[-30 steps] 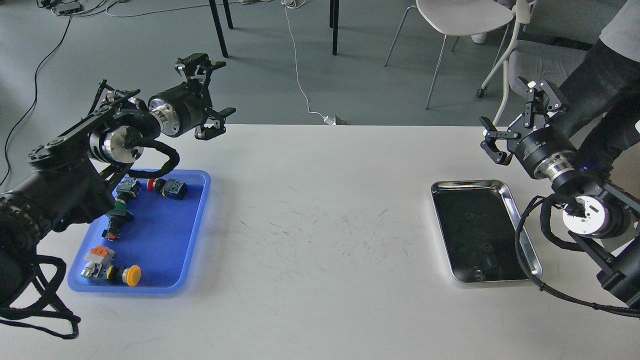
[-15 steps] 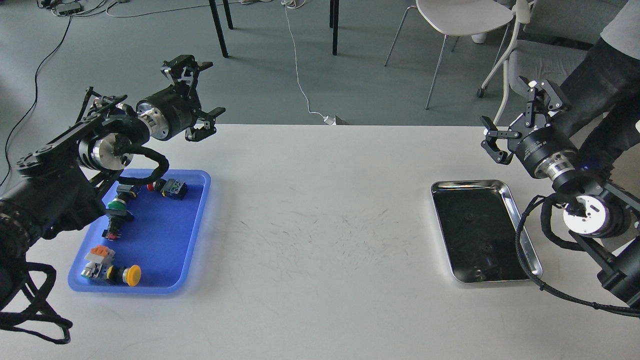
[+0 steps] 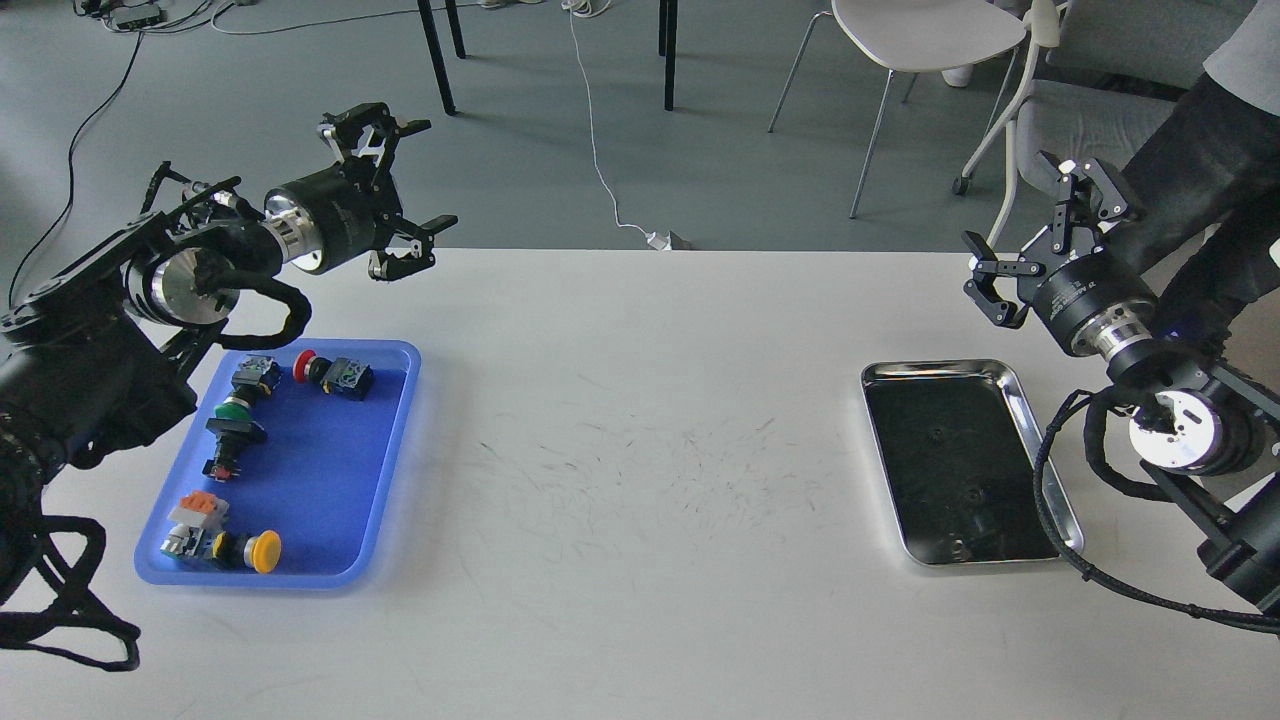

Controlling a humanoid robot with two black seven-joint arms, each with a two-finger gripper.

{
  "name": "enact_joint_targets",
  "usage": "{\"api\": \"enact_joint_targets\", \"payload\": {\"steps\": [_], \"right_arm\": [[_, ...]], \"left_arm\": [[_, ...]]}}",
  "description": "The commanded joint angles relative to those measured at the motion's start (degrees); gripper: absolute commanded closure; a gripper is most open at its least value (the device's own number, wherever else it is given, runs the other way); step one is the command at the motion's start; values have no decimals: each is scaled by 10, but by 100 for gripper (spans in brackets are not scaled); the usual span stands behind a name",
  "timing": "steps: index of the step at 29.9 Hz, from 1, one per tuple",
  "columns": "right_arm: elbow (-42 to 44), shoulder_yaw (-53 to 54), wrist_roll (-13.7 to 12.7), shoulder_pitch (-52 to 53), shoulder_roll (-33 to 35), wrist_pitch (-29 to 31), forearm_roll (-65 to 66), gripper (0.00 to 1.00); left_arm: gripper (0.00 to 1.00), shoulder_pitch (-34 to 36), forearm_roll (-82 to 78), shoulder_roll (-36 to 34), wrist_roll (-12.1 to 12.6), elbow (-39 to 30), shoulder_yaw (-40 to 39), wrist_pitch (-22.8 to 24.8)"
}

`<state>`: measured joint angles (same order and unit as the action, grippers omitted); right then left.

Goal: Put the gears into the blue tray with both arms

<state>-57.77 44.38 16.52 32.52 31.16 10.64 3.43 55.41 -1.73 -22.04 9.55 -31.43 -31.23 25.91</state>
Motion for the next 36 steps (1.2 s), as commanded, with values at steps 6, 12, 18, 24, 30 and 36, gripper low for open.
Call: {"api": "enact_joint_targets", "payload": {"steps": [6,12,18,24,30,36], "right_arm": [[-1,-1,0,-2,2,3,0,1],[-3,-24,-1,4,20,5,5,1],[-26,-95,-7,33,91,11,11,1],[-55,-153,-10,43,162,11,20,1],[-65,-215,-10,82,211,3,52,2],[-103,-226,-9,108,276,10,53,2]], "left_arm": [[1,-1,3,15,-6,1,-2,-56],[1,2,2,13,-6,0,-2,-53],[1,5,0,12,-6,1,0,-55],[1,15,0,15,-7,1,0,-56],[1,22,0,16,-7,1,0,-60],[1,25,0,13,-7,1,0,-57]]}}
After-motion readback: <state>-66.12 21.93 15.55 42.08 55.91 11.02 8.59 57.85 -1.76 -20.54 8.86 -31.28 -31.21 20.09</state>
